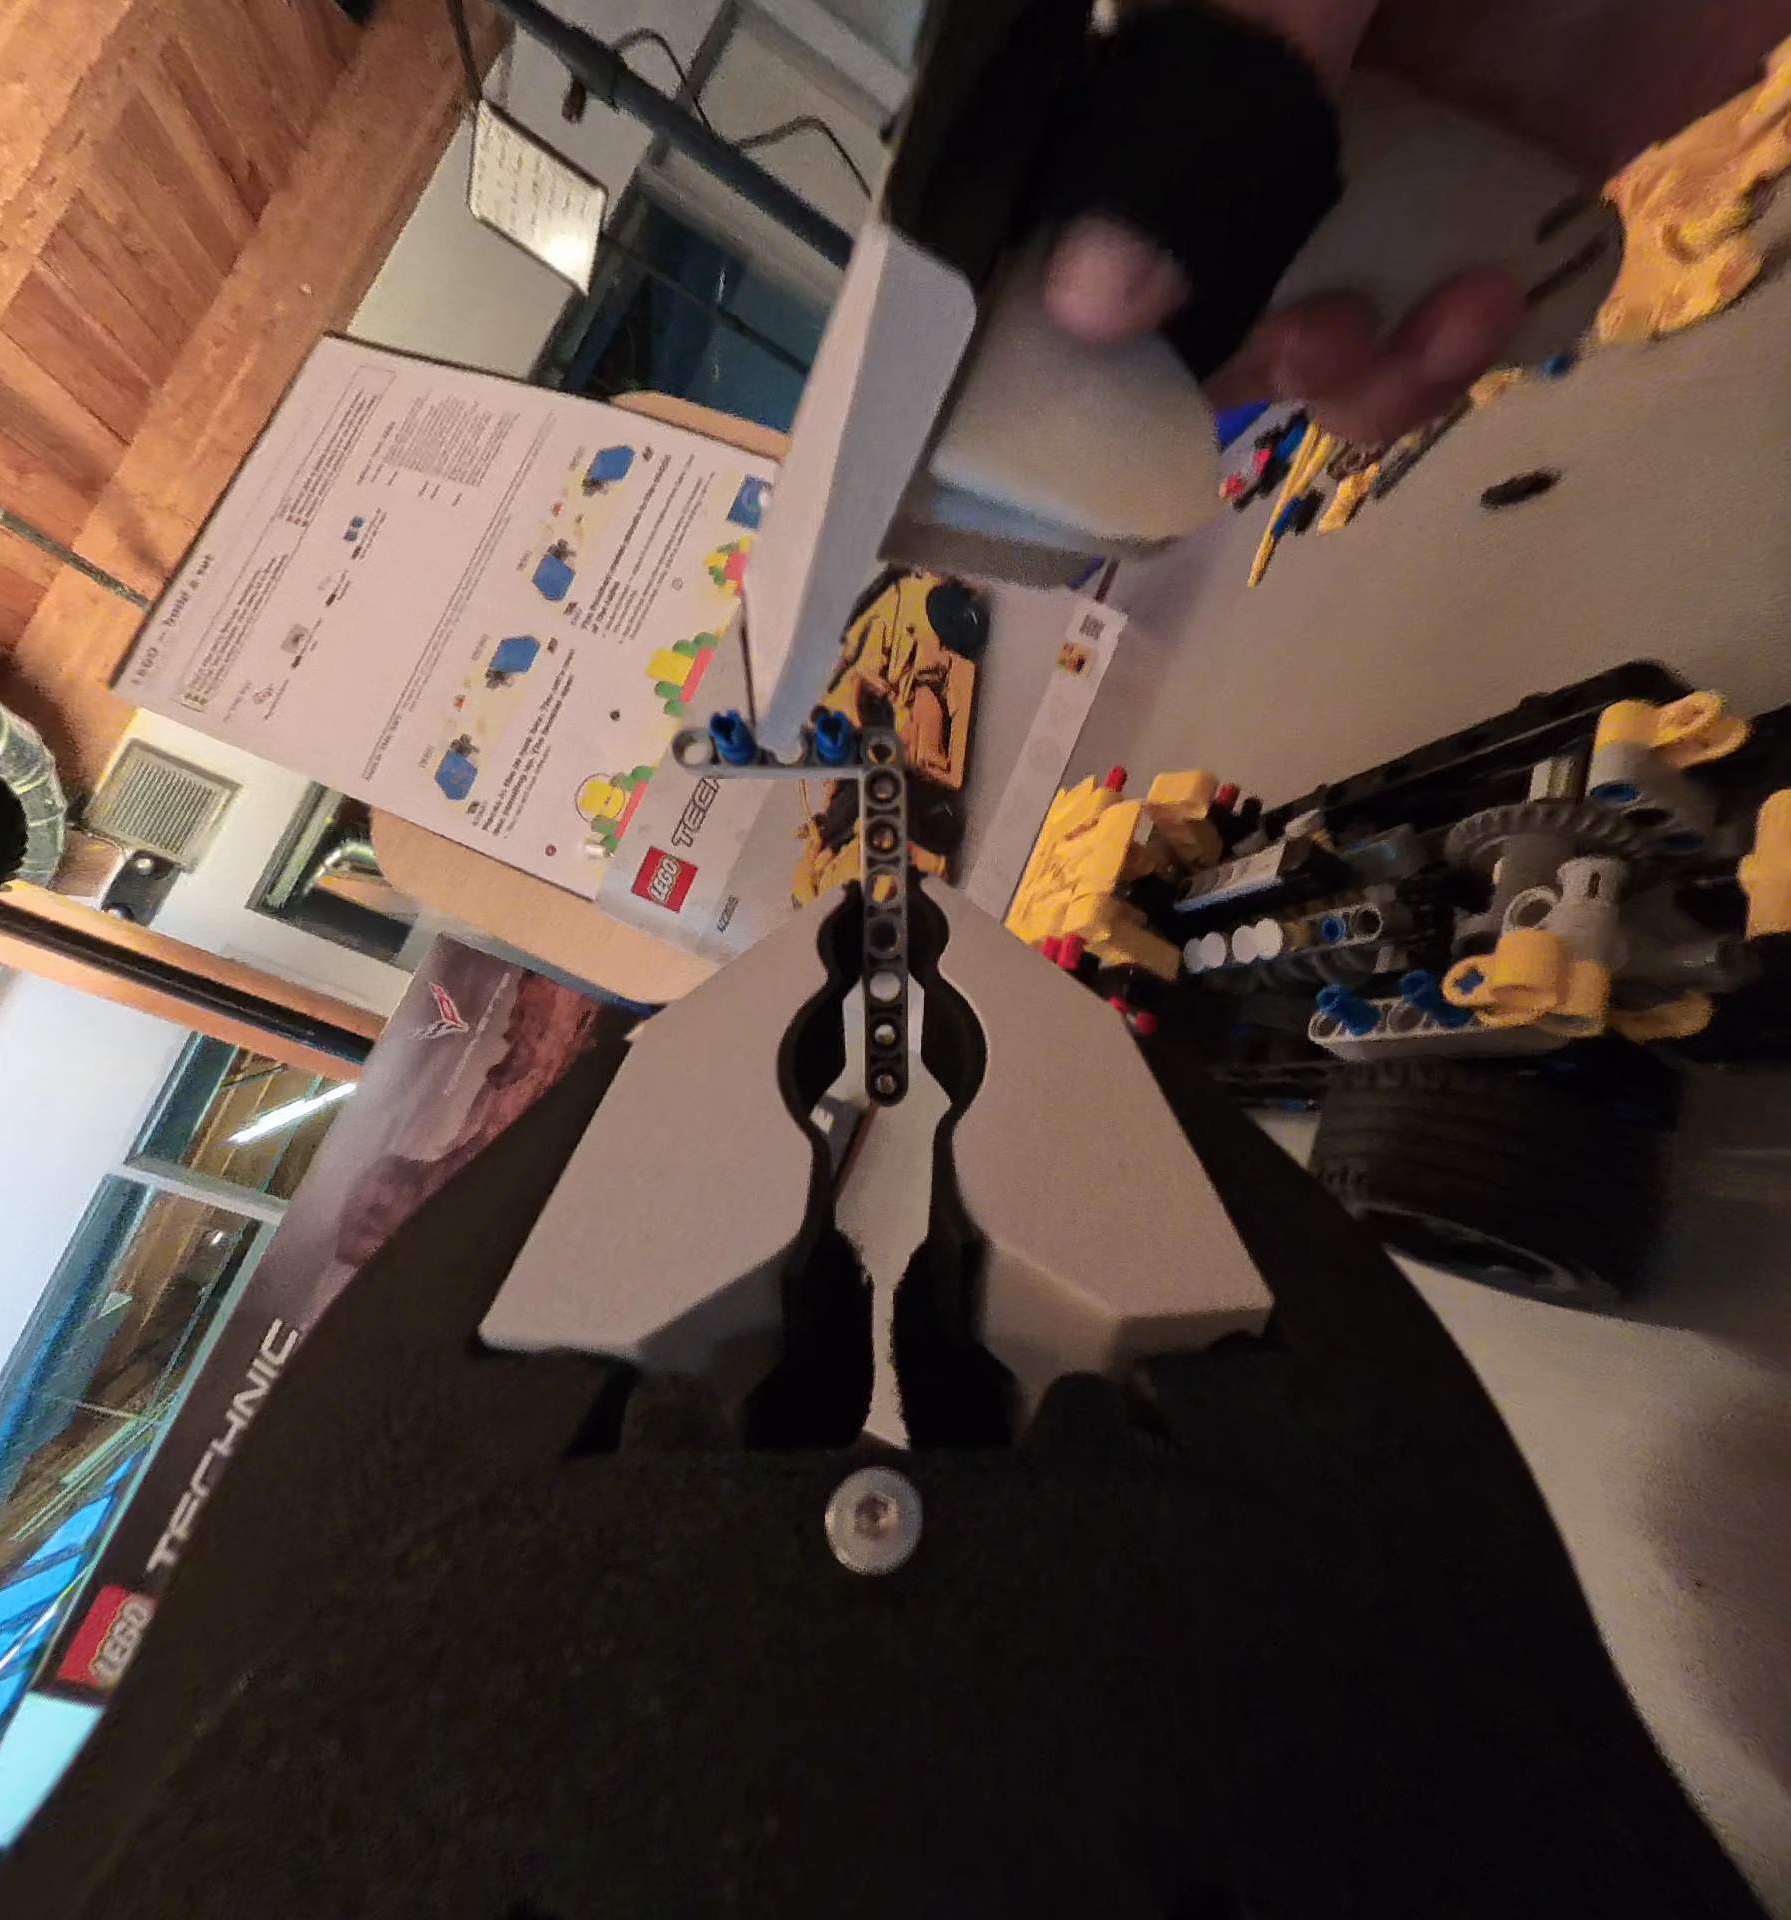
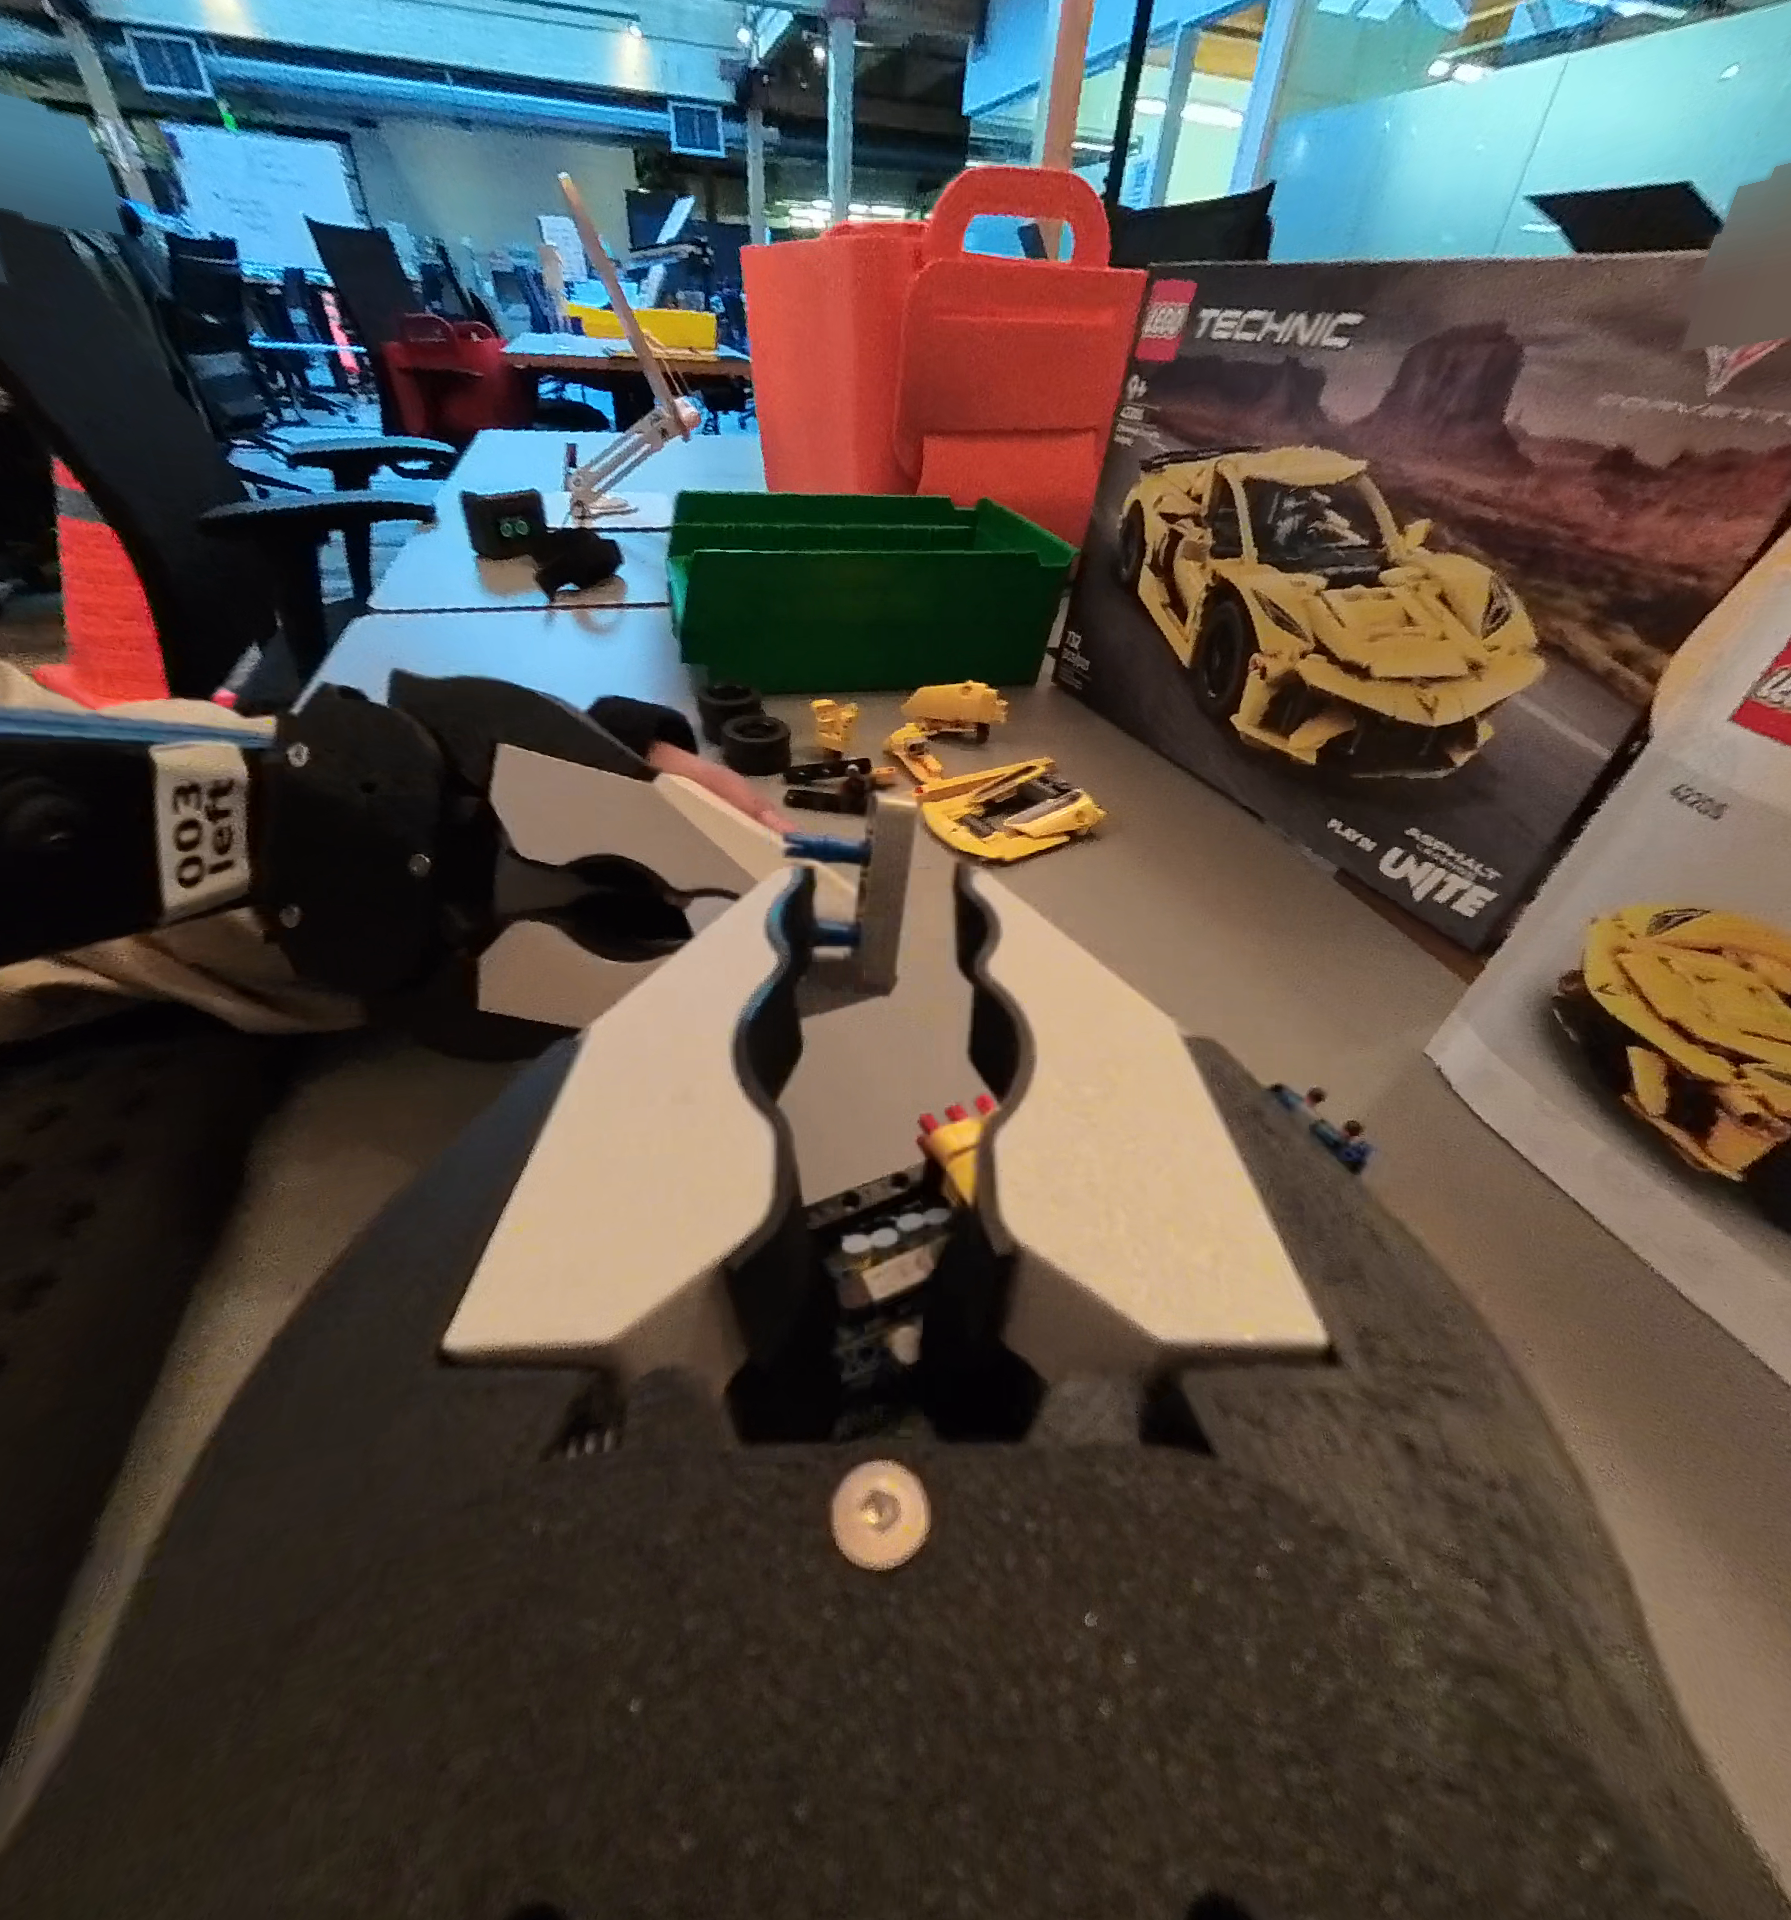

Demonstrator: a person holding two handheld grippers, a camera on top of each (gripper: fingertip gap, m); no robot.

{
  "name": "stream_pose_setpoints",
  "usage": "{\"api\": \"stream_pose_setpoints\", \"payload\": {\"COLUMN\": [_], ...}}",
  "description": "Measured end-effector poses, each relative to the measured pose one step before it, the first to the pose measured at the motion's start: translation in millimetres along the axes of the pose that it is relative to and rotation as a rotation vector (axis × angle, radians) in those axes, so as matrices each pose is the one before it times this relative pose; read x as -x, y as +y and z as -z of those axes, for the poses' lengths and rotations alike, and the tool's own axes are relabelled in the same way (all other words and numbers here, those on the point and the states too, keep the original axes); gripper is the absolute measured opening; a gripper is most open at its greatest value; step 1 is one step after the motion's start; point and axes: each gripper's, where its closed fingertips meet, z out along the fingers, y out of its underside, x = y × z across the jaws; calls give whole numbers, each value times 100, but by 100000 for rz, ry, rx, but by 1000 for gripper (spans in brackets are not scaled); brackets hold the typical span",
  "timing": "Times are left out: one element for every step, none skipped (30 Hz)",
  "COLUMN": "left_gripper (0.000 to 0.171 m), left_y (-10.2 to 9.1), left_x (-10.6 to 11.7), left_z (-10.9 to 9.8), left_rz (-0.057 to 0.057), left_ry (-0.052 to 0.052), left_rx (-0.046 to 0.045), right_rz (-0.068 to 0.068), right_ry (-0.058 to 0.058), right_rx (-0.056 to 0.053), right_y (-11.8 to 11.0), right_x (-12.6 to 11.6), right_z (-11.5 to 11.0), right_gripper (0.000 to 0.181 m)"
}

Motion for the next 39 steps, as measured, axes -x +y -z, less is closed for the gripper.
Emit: {"api": "stream_pose_setpoints", "payload": {"left_gripper": [6,6,6,6,6,6,6,6,6,6,6,6,6,6,6,6,6,6,6,6,6,6,6,6,6,7,15,22,25,27,28,28,30,30,30,30,29,29,28], "left_y": [302,221,181,80,69,180,163,87,54,20,-37,-127,-220,-194,-68,-1,76,105,35,-46,-138,-148,-104,-166,-188,-269,-327,-353,-559,-825,-1013,-1075,-1153,-1145,-993,-787,-559,-278,-61], "left_x": [-70,58,-49,-50,-60,-8,-93,-55,1,53,62,9,-90,-89,-33,-32,-9,-54,-25,-10,-42,-13,-44,-165,-154,-167,-361,-208,12,-33,-39,123,225,432,677,812,650,327,47], "left_z": [-94,-61,-52,-29,-15,-33,-43,-19,-25,-43,-59,-46,-3,-3,-30,-35,-46,-51,-21,11,44,22,-7,27,87,94,133,159,250,345,412,429,444,447,428,399,311,204,118], "left_rz": [75,260,146,401,345,768,1093,1354,1766,2690,3512,3615,2834,1495,-1,-679,-288,292,602,319,-184,159,1314,3226,5312,7044,7416,7182,7056,7351,8576,9376,9628,9432,9164,9262,9490,9574,8759], "left_ry": [372,1,713,452,544,298,877,726,297,151,148,391,815,364,-330,-458,-209,502,238,-122,-216,-345,139,1572,2625,3523,5360,4448,3044,3544,4149,3486,3202,2107,697,14,1183,3085,4076], "left_rx": [1256,1036,964,342,431,1249,1058,655,702,737,710,333,-209,-50,558,720,923,771,322,29,-480,-724,-671,-1101,-1256,-1708,-1992,-2000,-3106,-4603,-5798,-6235,-6912,-7088,-6133,-4605,-2946,-1317,40], "right_rz": [4027,5785,6306,6350,5751,5673,6643,6494,3703,1282,-698,-582,716,1734,2238,2308,1858,705,-10,-51,-345,-630,-969,-1890,-2562,-3551,-4616,-4873,-5702,-7157,-8027,-7727,-7976,-7851,-6987,-6044,-5643,-5829,-6532], "right_ry": [2777,3574,3507,2401,4439,6197,6199,1616,790,2399,1587,621,1791,3036,3868,3205,2042,2276,105,-115,-309,-843,-985,-1623,-2062,-1995,-1934,-1757,-2043,-3088,-2390,-1420,-1640,-3090,-4690,-7372,-9293,-8393,-6802], "right_rx": [563,2927,1646,225,-551,28,552,2115,1341,-679,-735,-832,-464,575,1070,259,450,1683,572,-49,690,707,-32,570,261,-514,-832,174,301,-662,-1175,-2450,-4087,-4063,-4197,-5517,-5827,-5303,-4328], "right_y": [38,273,5,-160,-218,-75,31,178,67,-194,-191,-189,-134,58,147,52,110,306,118,32,95,49,-34,141,189,86,69,275,313,158,35,-158,-377,-421,-492,-695,-796,-734,-547], "right_x": [-209,-247,-93,197,-11,-192,-210,257,297,14,89,219,70,-127,-264,-208,-105,-238,8,-28,-38,-13,-30,7,-50,-159,-235,-346,-389,-313,-439,-537,-487,-235,85,596,1030,1015,812], "right_z": [51,33,19,37,54,90,46,-99,-182,-206,-243,-259,-244,-231,-170,-115,-87,-107,-47,15,4,38,60,-27,-18,48,66,65,100,130,182,241,293,289,257,246,182,96,-18], "right_gripper": [33,35,37,40,42,42,41,38,35,33,32,31,31,26,18,15,12,8,7,7,5,3,3,3,3,3,3,4,4,4,3,3,3,2,3,3,3,3,3]}}
